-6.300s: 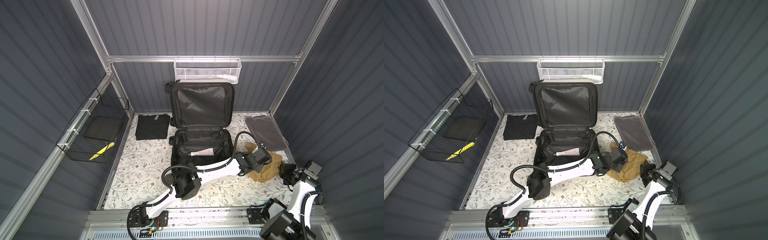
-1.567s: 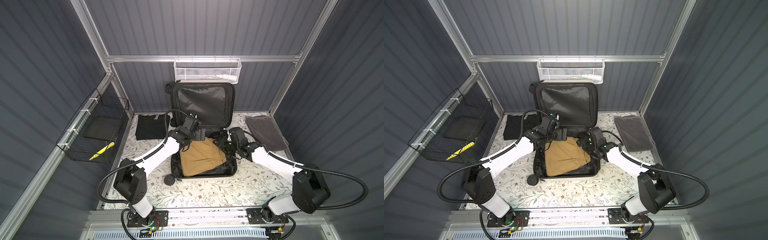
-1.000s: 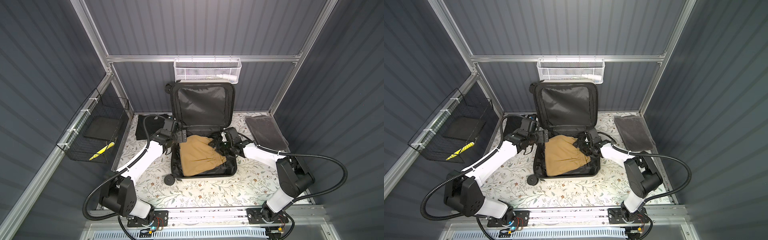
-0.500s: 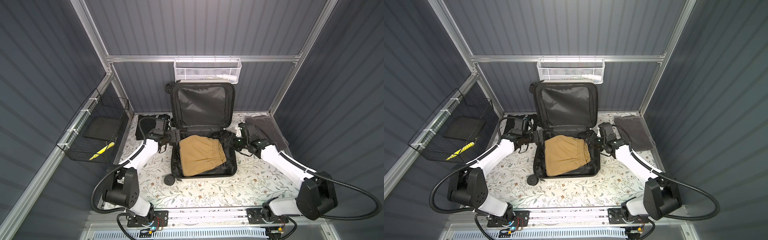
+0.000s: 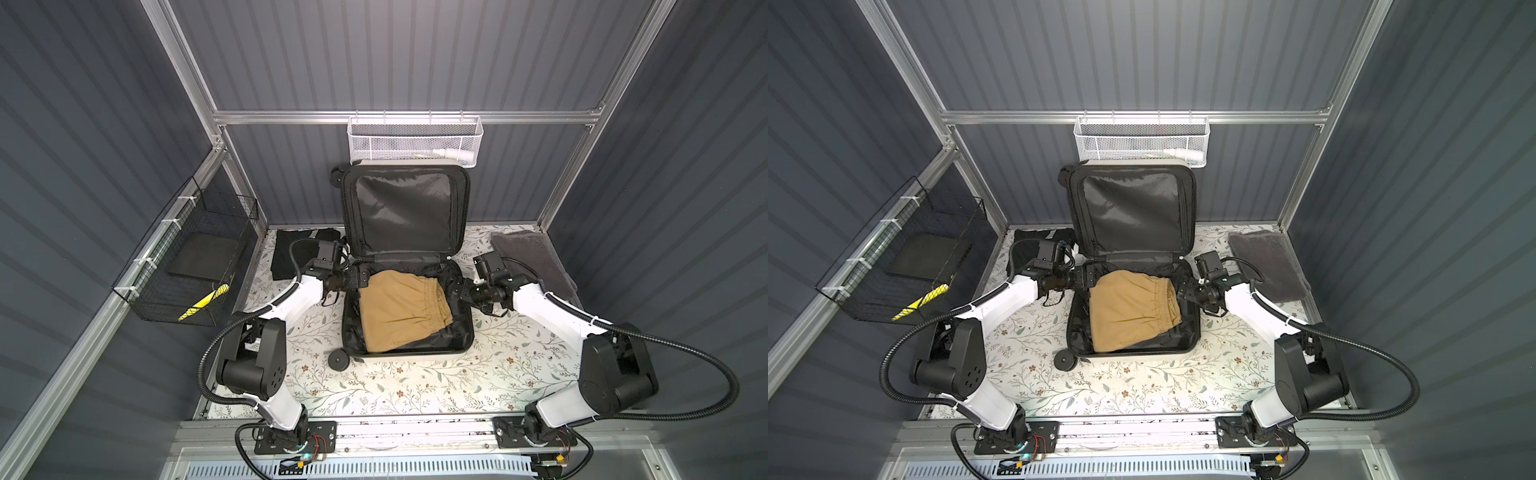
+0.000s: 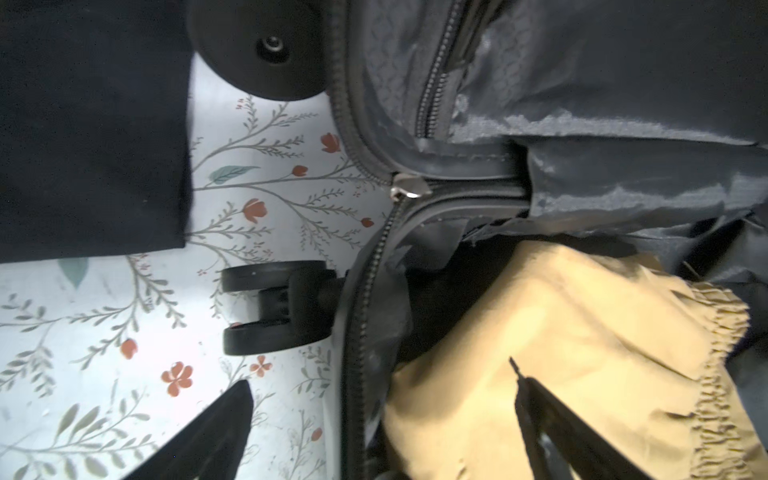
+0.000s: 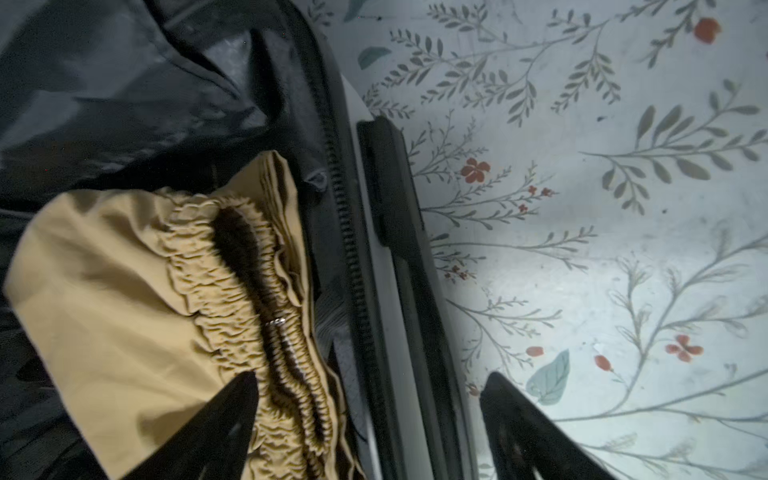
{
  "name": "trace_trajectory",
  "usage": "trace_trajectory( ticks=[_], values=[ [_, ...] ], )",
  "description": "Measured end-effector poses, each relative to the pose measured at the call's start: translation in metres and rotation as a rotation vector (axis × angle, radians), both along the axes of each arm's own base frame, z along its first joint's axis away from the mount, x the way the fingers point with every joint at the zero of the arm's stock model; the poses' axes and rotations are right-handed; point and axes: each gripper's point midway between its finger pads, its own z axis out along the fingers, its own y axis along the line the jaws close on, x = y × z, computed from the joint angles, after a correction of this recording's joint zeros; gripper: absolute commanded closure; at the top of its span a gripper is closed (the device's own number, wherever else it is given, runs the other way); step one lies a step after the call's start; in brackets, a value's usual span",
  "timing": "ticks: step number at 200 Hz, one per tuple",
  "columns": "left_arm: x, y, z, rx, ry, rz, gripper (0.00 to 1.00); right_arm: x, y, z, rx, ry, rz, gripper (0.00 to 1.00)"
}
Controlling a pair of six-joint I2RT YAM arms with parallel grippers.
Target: Pack the luggage
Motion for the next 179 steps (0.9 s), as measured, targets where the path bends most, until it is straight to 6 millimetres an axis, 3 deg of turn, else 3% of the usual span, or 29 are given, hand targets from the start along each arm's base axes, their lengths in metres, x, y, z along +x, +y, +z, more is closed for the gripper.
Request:
trace_trajectory(
  ticks=[48, 92, 125, 179],
  values=[
    [0.003, -0.009, 0.002, -0.055, -0.004, -0.014, 0.0, 0.001, -0.027, -0.019, -0.018, 0.037, -0.087, 0.18],
    [0.004, -0.022, -0.005, -0.082, 0.009, -0.029, 0.0, 0.002, -0.031, -0.021, 0.018, 0.03, -0.106, 0.19],
    [0.002, -0.047, -0.011, -0.08, 0.025, -0.078, 0.0, 0.001, -0.04, -0.02, 0.03, 0.028, -0.138, 0.2],
    [0.002, -0.089, -0.003, -0.088, 0.008, -0.143, 0.0, 0.0, -0.079, -0.021, 0.012, 0.028, -0.249, 0.2]
  ],
)
